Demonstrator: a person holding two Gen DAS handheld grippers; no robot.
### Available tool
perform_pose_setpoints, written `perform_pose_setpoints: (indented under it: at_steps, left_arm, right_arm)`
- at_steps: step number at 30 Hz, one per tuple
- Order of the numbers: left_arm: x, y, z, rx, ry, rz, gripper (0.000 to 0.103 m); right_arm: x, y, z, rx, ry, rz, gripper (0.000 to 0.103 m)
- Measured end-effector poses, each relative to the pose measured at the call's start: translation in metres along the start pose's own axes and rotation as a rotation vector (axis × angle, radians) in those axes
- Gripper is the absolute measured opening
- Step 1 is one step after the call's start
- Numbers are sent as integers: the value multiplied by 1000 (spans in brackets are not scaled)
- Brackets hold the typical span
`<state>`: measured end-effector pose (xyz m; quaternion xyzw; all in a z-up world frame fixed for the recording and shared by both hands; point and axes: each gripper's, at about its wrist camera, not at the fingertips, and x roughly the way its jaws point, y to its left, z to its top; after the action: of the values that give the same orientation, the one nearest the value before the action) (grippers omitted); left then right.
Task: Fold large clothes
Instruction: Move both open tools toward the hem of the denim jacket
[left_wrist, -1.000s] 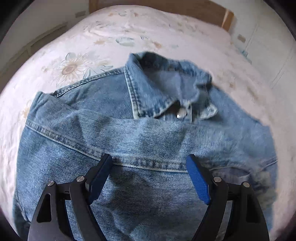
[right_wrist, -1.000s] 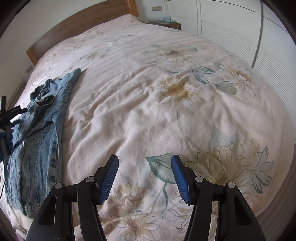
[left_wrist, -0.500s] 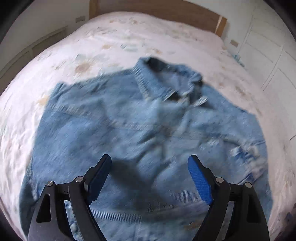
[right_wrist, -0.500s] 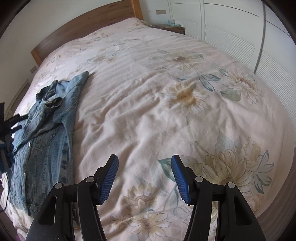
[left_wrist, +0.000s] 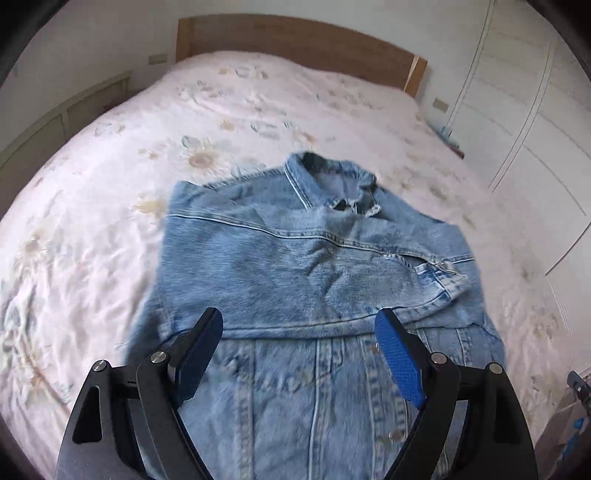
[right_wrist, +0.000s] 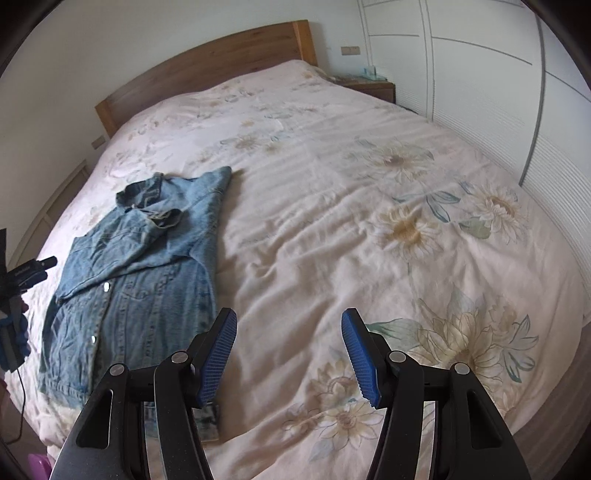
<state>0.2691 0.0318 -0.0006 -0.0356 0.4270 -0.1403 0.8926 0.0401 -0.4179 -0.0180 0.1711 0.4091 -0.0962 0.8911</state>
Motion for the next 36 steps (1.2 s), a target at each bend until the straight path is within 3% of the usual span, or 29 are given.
perform_pose_setpoints:
  at_steps: [11, 19, 28, 36]
  left_arm:
    - [-138, 76, -61, -102, -85, 69, 81]
    - [-230, 134, -119, -268, -172, 126, 81]
    - [-291, 150, -166, -329, -211, 136, 82]
    - [-317, 159, -172, -368, -245, 168, 82]
  right_arm:
    - [-65, 23, -15, -45, -82, 62, 61]
    - [-110, 22, -37, -54, -131, 94, 61]
    - [-160, 5, -56, -41, -211, 130, 61]
    - [-164, 0, -54, -18, -230, 178, 61]
